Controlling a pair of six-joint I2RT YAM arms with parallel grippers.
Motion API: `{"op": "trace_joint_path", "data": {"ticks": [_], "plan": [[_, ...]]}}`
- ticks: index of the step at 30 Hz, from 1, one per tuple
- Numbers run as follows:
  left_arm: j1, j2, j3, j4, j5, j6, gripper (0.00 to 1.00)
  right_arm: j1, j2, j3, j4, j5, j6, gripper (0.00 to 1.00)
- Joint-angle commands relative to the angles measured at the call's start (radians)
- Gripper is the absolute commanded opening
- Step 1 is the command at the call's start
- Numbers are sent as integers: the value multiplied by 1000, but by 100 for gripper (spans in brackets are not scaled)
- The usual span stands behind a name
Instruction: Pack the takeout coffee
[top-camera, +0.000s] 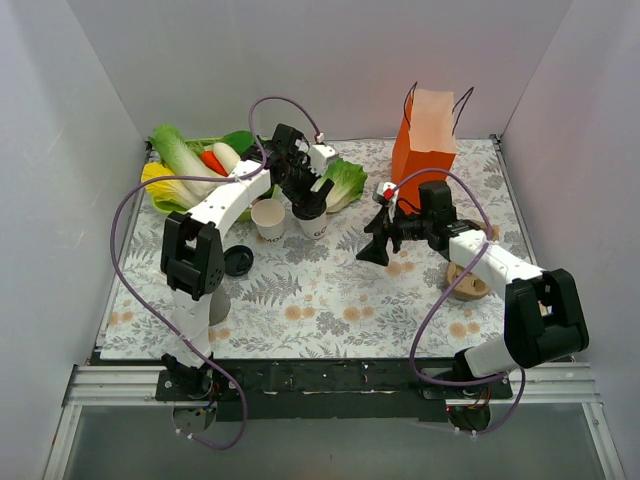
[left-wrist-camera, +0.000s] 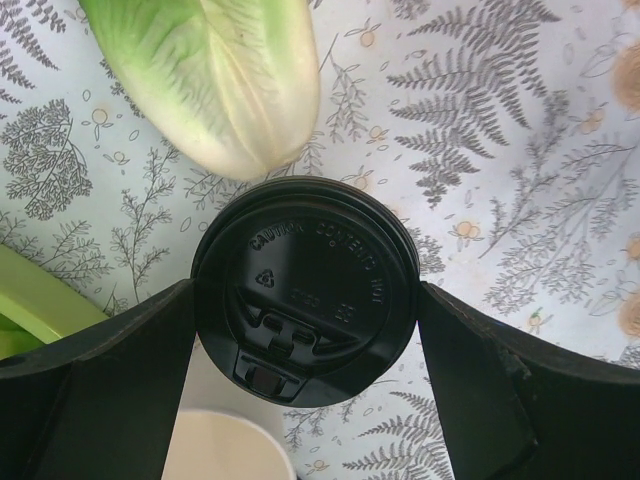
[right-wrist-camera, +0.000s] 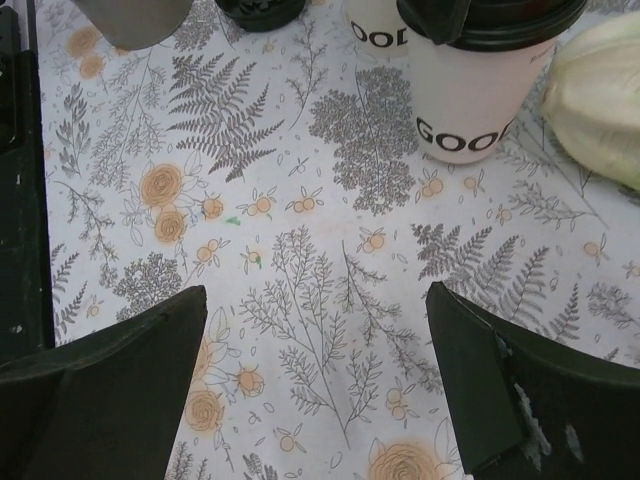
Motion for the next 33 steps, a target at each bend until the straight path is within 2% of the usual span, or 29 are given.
{"op": "trace_joint_path", "data": {"ticks": [1, 5, 10, 14, 17, 24, 30, 33], "plan": [[-6, 2, 64, -27, -87, 47, 57, -9, -51, -27, -33, 8, -6, 98], [-21, 13, 64, -31, -125, 67, 60, -9, -62, -41, -34, 11, 0, 98], [-36, 13, 69, -38, -133, 66, 81, -12, -72, -41, -37, 17, 6, 98], [-39, -4, 67, -30, -127, 49, 93, -15, -77, -19, -66, 20, -6, 98], [-39, -19, 58, -13, -118, 28, 98, -18, -80, 17, -128, 28, -29, 98], [-39, -39, 52, 21, -90, -19, 98, -21, -132, 44, -264, 79, -83, 98], [-39, -138, -37, 161, -106, -8, 98, -55, -175, 120, -485, 250, -113, 98], [-39, -184, -81, 241, -162, -35, 98, -106, -193, 154, -641, 388, -153, 98]]}}
